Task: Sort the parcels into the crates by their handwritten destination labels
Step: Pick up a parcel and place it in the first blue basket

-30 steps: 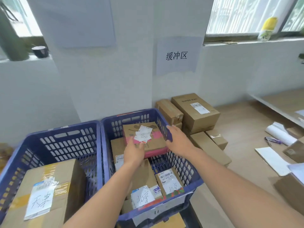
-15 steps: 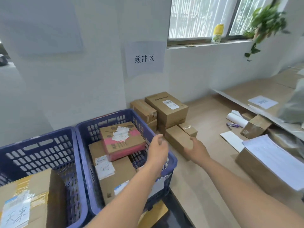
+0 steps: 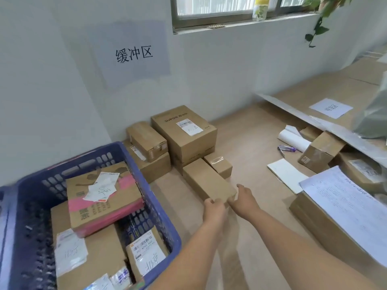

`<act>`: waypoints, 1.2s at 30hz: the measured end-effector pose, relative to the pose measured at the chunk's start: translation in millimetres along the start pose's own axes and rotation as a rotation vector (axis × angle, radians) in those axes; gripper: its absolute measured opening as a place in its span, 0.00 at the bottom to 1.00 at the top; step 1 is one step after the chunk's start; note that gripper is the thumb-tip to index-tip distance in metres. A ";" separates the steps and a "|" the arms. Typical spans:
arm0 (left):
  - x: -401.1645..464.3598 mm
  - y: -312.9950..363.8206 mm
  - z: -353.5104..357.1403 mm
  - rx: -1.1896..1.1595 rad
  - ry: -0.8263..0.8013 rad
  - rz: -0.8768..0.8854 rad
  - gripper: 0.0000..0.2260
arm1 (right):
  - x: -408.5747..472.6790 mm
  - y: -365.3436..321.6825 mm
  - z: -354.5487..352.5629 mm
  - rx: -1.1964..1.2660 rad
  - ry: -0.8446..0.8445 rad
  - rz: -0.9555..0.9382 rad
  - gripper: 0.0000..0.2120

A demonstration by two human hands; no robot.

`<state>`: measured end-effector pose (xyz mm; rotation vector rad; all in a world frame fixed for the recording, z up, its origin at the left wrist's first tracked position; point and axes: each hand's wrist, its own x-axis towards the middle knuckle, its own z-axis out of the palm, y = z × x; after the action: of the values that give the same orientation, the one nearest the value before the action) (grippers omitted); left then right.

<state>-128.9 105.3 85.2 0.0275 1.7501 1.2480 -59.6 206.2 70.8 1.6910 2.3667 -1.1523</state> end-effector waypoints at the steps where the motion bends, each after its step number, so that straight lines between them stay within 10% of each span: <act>1: 12.6 -0.9 6.9 -0.002 0.015 -0.026 0.13 | 11.2 2.3 0.4 0.011 -0.015 0.000 0.34; 20: 66.0 7.5 40.9 -0.071 0.075 -0.171 0.15 | 88.9 53.5 -0.5 0.127 -0.118 -0.032 0.08; 36: -101.8 58.5 -62.2 0.067 -0.044 0.273 0.05 | -90.9 -26.7 -73.4 0.500 0.058 -0.249 0.10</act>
<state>-143.8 37.4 198.4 0.3400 1.7914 1.3708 -15.3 169.9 176.0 1.5780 2.5297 -1.8940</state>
